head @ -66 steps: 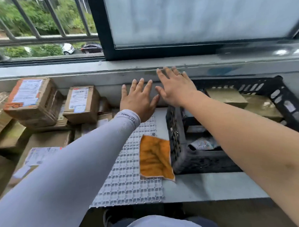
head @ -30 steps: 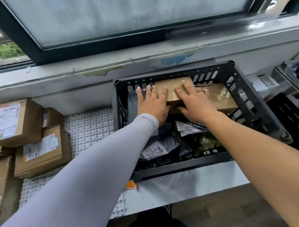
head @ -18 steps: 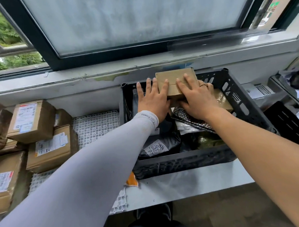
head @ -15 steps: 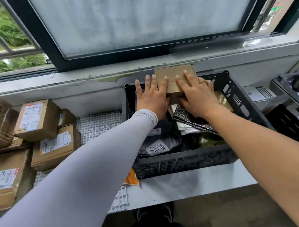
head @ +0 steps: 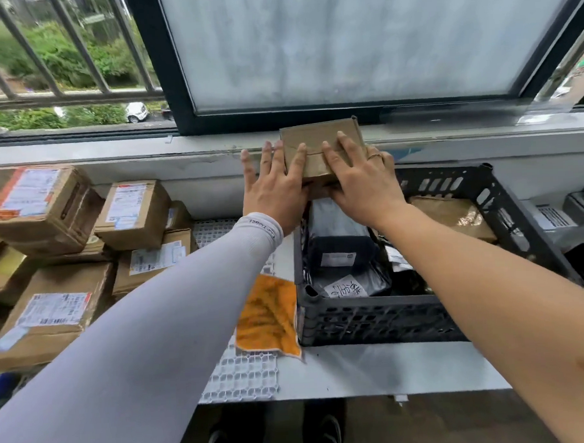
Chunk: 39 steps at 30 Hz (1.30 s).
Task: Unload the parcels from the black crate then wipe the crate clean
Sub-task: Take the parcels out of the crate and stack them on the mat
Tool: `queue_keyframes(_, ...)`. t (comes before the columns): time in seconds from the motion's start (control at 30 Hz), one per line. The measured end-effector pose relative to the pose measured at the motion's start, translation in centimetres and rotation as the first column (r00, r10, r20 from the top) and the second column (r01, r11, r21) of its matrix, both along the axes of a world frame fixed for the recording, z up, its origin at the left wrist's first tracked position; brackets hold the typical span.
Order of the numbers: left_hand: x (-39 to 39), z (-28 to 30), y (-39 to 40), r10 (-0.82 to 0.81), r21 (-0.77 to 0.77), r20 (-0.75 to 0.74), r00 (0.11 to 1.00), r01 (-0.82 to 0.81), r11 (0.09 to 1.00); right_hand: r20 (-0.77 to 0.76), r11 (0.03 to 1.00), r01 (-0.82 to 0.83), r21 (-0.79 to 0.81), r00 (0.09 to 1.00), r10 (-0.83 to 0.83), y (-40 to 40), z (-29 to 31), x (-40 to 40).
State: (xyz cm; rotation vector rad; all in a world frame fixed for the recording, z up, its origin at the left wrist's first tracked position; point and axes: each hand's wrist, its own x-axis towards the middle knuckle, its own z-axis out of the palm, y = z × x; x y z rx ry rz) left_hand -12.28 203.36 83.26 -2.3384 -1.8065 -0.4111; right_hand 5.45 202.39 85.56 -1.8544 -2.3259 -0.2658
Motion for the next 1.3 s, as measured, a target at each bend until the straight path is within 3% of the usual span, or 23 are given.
queue_keyframes(0.27,-14.7,-2.1,-2.1,0.048,0.019,0.036,0.998,-0.049,0.999,-0.013,0.996,-0.085,-0.030,0.996,0.085,-0.9,-1.7,-14.7)
queue_keyframes(0.5,-28.5,-8.2,-5.7,0.099,-0.144,-0.002,0.995,-0.098,0.985,-0.013,0.987,-0.105,-0.122,0.995,0.104,-4.1,-8.5,-28.5)
queue_keyframes(0.67,-35.1,-13.5,-8.1,0.081,-0.144,-0.040,0.996,-0.086,0.986,-0.015,0.975,-0.101,-0.199,0.995,0.100,-6.1,-13.6,-34.8)
queue_keyframes(1.1,-40.6,-18.8,-8.5,0.062,-0.299,-0.106,0.992,-0.092,0.950,-0.050,0.933,-0.107,-0.343,0.994,0.096,-6.1,-19.0,-39.9)
queue_keyframes(1.3,-40.2,-18.3,-7.8,0.124,-0.288,-0.026,0.992,-0.126,0.949,-0.062,0.914,-0.159,-0.374,0.987,0.146,-3.1,-17.4,-39.4)
